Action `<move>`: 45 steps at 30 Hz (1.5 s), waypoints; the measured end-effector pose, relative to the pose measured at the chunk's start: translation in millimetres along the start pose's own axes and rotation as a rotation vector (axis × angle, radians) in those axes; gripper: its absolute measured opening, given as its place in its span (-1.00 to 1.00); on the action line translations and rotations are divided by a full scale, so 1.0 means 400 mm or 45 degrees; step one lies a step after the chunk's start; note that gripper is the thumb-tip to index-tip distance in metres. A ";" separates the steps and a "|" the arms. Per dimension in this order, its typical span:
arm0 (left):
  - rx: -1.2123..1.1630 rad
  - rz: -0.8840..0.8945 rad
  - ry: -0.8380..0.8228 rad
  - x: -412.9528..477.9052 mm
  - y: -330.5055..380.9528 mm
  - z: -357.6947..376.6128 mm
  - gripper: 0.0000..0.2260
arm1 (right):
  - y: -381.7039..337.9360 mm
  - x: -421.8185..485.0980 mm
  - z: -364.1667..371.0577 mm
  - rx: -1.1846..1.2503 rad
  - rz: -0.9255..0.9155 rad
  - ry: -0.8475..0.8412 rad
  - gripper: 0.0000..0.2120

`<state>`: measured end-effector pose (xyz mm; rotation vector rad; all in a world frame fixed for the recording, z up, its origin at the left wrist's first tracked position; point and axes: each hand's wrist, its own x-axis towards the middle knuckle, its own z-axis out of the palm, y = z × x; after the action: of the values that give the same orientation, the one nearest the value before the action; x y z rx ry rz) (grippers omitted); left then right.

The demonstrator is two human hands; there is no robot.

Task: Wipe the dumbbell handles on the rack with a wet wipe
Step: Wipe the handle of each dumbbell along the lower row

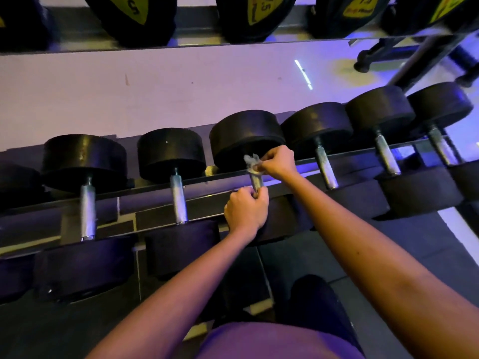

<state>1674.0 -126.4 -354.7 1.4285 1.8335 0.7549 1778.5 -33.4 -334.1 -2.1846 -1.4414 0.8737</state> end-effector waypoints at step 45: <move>0.365 -0.266 0.222 -0.050 0.100 0.032 -0.66 | 0.096 -0.029 -0.007 -0.015 -0.107 -0.419 -0.85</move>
<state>1710.6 -136.2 -327.9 1.3476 2.2589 0.5413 1803.2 -59.4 -352.5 -2.0399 -1.6764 1.2410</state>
